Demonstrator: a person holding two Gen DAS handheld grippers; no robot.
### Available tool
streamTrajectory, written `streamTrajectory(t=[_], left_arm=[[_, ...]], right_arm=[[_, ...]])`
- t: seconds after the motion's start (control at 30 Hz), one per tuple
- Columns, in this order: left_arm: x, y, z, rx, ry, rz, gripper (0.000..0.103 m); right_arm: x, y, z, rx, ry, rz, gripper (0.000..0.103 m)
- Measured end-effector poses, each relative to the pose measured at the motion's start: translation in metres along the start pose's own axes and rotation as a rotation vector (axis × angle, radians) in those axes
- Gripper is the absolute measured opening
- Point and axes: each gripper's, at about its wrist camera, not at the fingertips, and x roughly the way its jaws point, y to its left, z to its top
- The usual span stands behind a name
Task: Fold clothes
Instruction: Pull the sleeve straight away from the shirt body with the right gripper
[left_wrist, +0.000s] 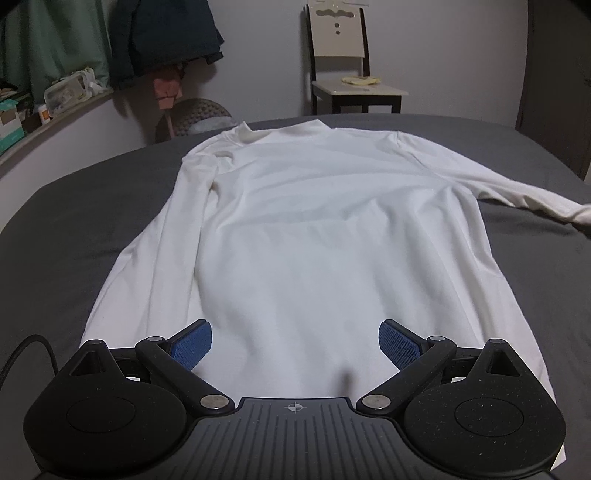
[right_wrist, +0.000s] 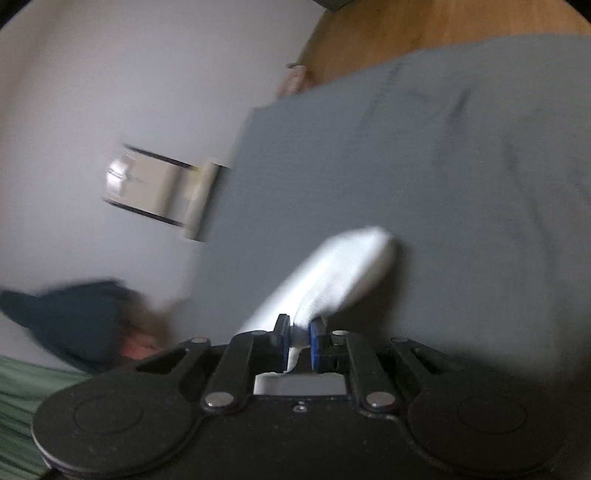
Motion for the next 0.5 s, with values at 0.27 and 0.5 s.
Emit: streamTrajectory(t=[0.27,0.5], left_arm=[[0.001,-0.007,0.0,0.029,0.005,-0.02,0.098],[-0.001,-0.002,0.001,0.001,0.001,-0.011,0.098]], right_arm=[[0.013,-0.01,0.0,-0.281,0.085,-0.314,0.011],[0.031,-0.02,-0.03,-0.543,0.114,-0.386,0.014]])
